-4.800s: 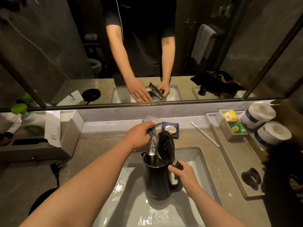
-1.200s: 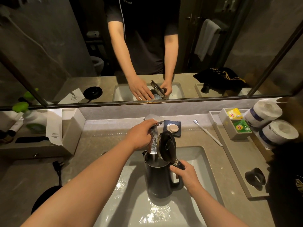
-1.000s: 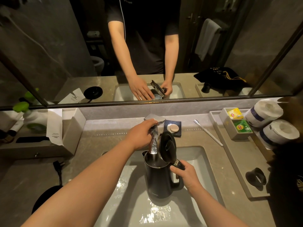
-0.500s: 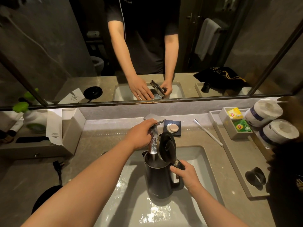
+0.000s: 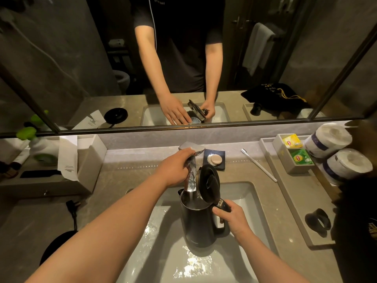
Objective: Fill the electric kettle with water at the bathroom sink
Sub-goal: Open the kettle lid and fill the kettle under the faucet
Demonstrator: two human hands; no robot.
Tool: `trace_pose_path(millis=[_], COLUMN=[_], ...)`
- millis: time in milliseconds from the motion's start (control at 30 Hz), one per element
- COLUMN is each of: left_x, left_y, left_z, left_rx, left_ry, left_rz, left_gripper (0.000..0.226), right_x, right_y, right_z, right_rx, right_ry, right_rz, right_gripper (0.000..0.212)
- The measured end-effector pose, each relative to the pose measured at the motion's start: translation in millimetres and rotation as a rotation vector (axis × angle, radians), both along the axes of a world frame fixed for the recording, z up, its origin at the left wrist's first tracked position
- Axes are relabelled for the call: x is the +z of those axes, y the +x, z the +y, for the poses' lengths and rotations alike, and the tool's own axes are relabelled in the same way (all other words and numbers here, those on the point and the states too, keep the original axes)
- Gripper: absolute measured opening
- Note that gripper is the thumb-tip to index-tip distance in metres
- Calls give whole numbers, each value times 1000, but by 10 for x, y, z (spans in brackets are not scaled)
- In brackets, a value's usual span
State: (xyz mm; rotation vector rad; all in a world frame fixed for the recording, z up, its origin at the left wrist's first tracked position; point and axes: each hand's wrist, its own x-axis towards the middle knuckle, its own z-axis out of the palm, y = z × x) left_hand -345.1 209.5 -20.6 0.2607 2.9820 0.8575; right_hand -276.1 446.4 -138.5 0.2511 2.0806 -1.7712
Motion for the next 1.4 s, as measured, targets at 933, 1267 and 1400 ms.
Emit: trace_pose_path(millis=[933,1267,1400], left_x=[-48,-109,-108], left_y=[-42,-28,-35], left_z=[15,1,1], left_rx=[-8,-7,-8], left_ry=[-21,-8,-15], left_rz=[-29,-20,-17], left_gripper=[63,65,64], right_x=[-14,-20,-25], right_y=[-28,-27,-18], right_z=[2,-8,4], right_rx=[15,24,23], right_ry=[25,23,29], right_rz=[5,-4,5], right_gripper=[17,15,15])
